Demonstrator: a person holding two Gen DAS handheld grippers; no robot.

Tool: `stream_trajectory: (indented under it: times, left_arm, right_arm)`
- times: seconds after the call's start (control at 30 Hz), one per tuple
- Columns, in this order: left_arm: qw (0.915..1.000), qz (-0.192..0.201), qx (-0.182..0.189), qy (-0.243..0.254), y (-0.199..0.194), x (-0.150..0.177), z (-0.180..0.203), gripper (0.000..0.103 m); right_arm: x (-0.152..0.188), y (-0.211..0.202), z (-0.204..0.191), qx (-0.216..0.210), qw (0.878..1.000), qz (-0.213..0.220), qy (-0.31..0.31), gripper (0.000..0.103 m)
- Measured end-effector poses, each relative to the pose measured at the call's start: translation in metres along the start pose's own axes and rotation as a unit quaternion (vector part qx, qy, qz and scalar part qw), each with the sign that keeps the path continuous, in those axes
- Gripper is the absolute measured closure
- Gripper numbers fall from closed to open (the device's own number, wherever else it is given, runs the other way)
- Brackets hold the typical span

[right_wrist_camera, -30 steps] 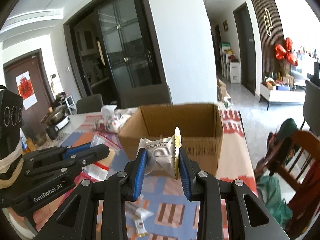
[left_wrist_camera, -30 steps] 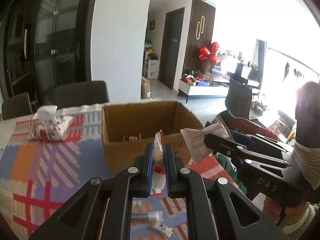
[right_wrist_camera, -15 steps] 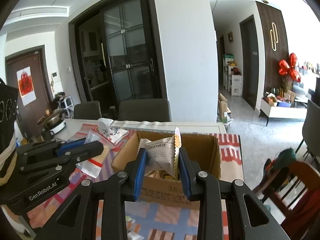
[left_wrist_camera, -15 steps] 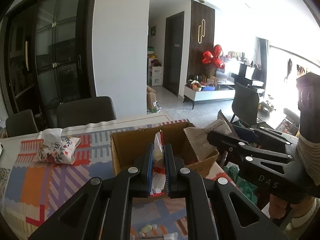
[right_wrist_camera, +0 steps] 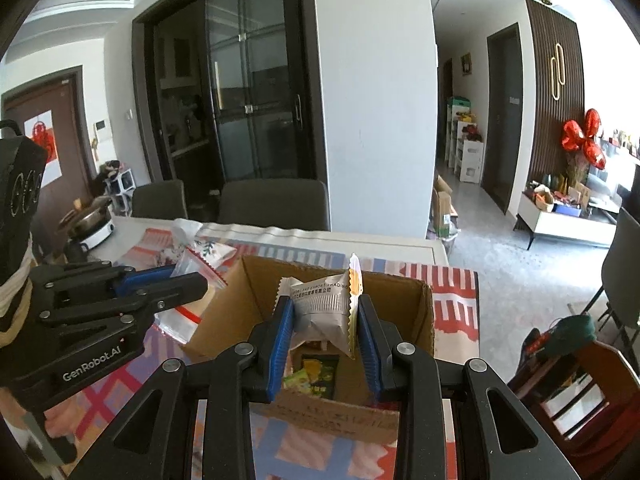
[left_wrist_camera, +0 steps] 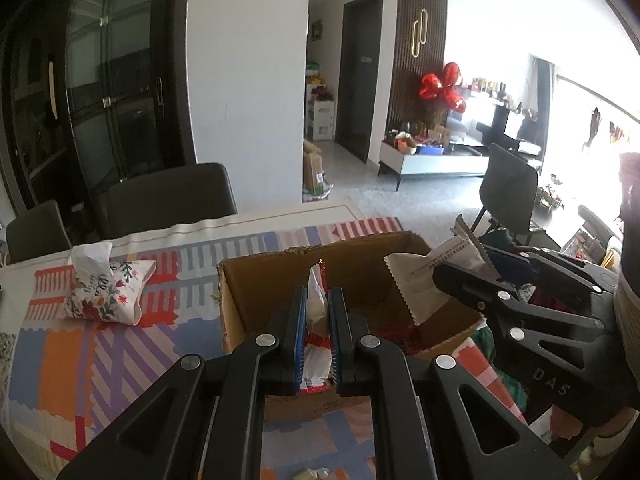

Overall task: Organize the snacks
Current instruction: 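Carry both packets into the cardboard box and open both grippers, then move both grippers back down over the stick snack and gold chocolate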

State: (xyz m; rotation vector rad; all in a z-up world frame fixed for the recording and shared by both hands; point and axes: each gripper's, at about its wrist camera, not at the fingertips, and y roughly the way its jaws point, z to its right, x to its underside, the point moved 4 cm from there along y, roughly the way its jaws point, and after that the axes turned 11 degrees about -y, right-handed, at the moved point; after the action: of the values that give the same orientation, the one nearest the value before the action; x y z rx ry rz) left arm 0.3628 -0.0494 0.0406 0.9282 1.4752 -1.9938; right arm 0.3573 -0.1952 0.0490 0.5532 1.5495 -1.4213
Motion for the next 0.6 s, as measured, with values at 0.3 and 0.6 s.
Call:
stream_trajectory:
  times: [0.3,0.6]
  left_arm:
    - [0.9976,0.036,-0.053,0.025,-0.023,0.022,-0.004,0.054]
    - [0.9968,0.038,-0.058,0.04,-0.06,0.063,-0.006,0.052]
  right_arm:
    - [0.019,-0.004,-0.004,0.026,1.0,-0.008,-0.012,0.045]
    - [0.046,-0.036,-0.036,0.004,1.0,-0.006,-0.017,0.045]
